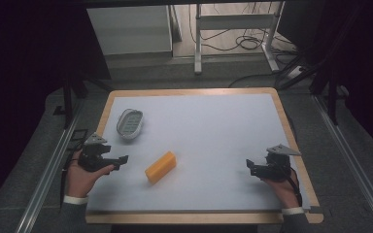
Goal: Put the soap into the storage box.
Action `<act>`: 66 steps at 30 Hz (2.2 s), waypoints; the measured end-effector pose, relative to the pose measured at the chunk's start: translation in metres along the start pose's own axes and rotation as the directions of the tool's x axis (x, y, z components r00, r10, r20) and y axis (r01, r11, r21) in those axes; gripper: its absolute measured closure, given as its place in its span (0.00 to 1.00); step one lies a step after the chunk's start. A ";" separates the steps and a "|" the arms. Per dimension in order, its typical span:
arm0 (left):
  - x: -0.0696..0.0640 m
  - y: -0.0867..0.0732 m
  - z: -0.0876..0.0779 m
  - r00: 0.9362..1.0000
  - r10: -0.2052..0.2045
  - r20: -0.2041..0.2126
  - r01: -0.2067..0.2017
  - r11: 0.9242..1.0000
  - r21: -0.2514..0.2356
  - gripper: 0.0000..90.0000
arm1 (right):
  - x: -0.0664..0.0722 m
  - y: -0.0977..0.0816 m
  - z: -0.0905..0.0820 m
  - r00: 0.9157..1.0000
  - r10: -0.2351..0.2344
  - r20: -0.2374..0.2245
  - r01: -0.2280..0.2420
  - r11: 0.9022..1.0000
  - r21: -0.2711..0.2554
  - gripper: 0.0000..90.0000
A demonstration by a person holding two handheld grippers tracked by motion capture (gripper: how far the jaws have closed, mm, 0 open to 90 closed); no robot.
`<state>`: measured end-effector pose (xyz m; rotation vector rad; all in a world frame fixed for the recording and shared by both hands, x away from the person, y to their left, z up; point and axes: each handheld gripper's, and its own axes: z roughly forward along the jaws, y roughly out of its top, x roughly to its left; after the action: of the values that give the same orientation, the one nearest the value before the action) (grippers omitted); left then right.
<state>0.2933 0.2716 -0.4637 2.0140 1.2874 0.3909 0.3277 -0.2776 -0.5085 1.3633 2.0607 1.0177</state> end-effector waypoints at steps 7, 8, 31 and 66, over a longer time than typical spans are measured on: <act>-0.005 0.005 -0.008 1.000 0.018 0.018 -0.018 1.000 -0.002 0.17 | 0.001 0.001 -0.001 1.000 -0.007 0.010 0.007 1.000 0.002 0.08; -0.009 0.007 -0.011 1.000 0.017 0.016 -0.017 1.000 -0.001 0.18 | 0.001 0.000 -0.001 1.000 -0.007 0.015 0.007 1.000 0.005 0.08; -0.043 0.029 -0.006 0.991 0.114 0.066 -0.116 0.993 0.033 0.17 | -0.002 -0.002 -0.007 0.999 -0.006 0.033 0.006 1.000 0.003 0.08; -0.087 0.050 0.043 0.974 0.192 0.122 -0.210 0.965 0.157 0.19 | -0.008 -0.005 -0.006 0.999 -0.007 0.049 0.006 1.000 0.023 0.08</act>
<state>0.3120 0.1652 -0.4498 2.2869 1.0851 0.2709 0.3242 -0.2881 -0.5090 1.3786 2.0453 0.9512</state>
